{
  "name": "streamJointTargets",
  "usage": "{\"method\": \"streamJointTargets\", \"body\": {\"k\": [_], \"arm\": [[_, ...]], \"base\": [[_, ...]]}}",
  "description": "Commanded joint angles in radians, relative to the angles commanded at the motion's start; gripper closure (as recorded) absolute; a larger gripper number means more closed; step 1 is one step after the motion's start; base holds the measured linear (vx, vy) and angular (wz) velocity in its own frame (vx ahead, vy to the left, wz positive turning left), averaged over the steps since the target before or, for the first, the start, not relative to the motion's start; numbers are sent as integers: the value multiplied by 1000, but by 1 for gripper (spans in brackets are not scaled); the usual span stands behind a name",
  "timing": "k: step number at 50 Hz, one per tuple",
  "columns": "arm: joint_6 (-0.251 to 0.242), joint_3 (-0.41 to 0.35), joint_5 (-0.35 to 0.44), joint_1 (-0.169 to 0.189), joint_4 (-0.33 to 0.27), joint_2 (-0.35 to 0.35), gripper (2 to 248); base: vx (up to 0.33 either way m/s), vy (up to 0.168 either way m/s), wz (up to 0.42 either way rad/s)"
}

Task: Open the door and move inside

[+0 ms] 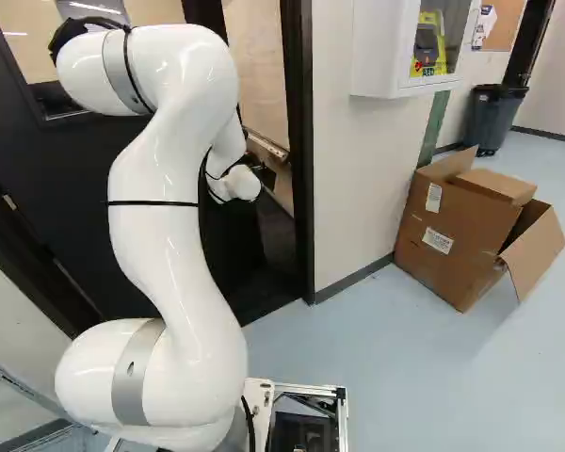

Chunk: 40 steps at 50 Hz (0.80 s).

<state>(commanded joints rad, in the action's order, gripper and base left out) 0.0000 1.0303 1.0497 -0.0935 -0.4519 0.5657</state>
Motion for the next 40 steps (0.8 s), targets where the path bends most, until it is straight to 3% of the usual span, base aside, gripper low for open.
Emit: {"method": "streamJointTargets", "body": {"k": [40], "arm": [[0,-249,0,19,160,-193,3]], "base": [[0,0,0]]}}
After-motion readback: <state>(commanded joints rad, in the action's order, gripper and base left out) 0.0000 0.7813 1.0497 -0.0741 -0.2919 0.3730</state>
